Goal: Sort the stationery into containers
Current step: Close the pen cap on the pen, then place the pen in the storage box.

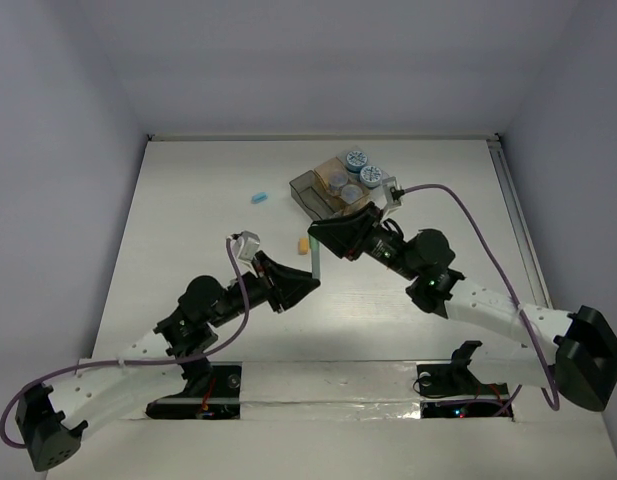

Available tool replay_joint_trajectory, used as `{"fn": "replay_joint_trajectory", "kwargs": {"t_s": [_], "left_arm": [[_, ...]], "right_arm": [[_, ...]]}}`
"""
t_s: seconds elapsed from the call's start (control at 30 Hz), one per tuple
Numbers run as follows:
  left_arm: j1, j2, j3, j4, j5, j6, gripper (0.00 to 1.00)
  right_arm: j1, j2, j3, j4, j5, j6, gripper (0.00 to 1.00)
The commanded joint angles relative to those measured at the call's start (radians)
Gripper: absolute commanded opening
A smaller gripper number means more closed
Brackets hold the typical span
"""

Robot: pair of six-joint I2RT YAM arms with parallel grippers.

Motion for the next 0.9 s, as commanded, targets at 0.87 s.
{"fn": "replay_joint_trajectory", "kwargs": {"t_s": [0.87], "left_arm": [[0.103, -0.104, 0.131, 0.077, -0.164, 0.088, 0.0]], "right_arm": [[0.006, 0.143, 0.031, -0.371, 0.165, -0.186, 0.0]]}}
